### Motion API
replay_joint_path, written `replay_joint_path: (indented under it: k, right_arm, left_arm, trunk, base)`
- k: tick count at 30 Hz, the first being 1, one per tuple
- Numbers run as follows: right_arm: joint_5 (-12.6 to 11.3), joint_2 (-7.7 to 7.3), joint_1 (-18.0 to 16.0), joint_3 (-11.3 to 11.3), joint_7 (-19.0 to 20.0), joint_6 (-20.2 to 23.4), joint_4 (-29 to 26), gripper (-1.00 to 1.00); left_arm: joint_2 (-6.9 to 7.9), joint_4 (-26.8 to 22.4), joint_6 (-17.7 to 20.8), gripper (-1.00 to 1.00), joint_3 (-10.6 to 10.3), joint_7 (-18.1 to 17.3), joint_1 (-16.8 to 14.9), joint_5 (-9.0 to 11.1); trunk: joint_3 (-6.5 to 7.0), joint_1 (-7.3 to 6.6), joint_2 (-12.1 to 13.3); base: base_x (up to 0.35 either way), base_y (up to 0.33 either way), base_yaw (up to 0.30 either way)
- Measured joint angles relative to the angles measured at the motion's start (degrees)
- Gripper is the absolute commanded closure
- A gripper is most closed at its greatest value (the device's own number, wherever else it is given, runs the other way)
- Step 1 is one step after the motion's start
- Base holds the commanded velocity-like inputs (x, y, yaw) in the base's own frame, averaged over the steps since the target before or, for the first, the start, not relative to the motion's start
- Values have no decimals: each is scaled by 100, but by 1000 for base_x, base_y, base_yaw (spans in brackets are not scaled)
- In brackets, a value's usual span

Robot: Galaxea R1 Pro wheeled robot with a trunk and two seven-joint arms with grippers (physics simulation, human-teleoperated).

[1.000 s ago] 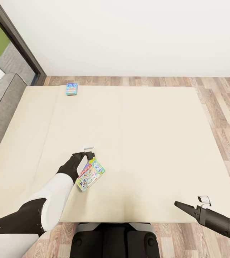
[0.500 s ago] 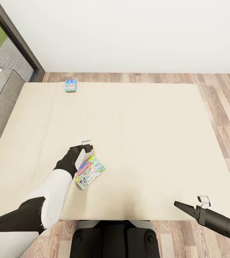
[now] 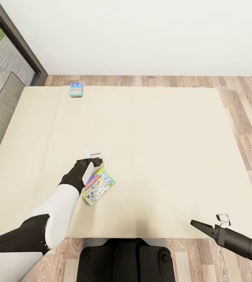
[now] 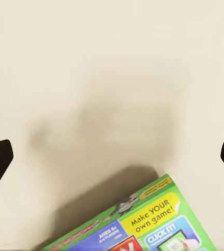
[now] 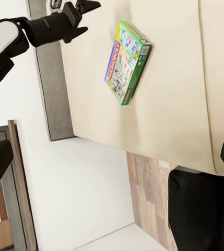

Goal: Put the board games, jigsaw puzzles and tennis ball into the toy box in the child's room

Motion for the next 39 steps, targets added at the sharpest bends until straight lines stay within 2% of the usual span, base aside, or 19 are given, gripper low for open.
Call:
replay_joint_path:
  k: [11,12,15,21,23,29,33,39]
  right_arm:
    - [-4,11,4,-29,-11,-4,104,-100]
    - [-31,-17,-2,-62,3,-37,137,-100]
    - [3,38,-2,-144,-23,-135,233,-100]
    - [20,70,-2,-116,-37,-250,401,-100]
    - [38,76,-2,-107,-75,-239,403,-100]
    - [72,66,-2,-110,-173,-313,587,-100]
    - [80,63,-2,-111,-186,-325,715,-100]
    - [82,61,-2,-112,-190,-329,742,-100]
  left_arm:
    - [-1,298,-50,-100,-20,-117,-1,-2]
    - [32,330,-18,-100,-53,-148,13,-32]
    - [129,427,79,-100,-150,-244,75,-69]
    - [323,597,273,-100,-342,-437,109,-64]
    - [258,663,337,-100,-343,-501,174,-63]
    - [69,703,530,-100,-152,-295,357,-88]
    - [48,522,628,-100,-43,-196,467,58]
    - [39,483,683,-100,-24,-43,483,252]
  trunk:
    - [-36,0,0]
    - [-36,0,0]
    - [-36,0,0]
    - [-36,0,-1]
    - [-37,0,0]
    - [-36,-2,-3]
    - [-36,-2,-3]
    - [-36,-2,-4]
  base:
    - [0,0,0]
    - [0,0,0]
    - [0,0,0]
    - [0,0,0]
    - [0,0,0]
    - [0,0,0]
    - [0,0,0]
    - [0,0,0]
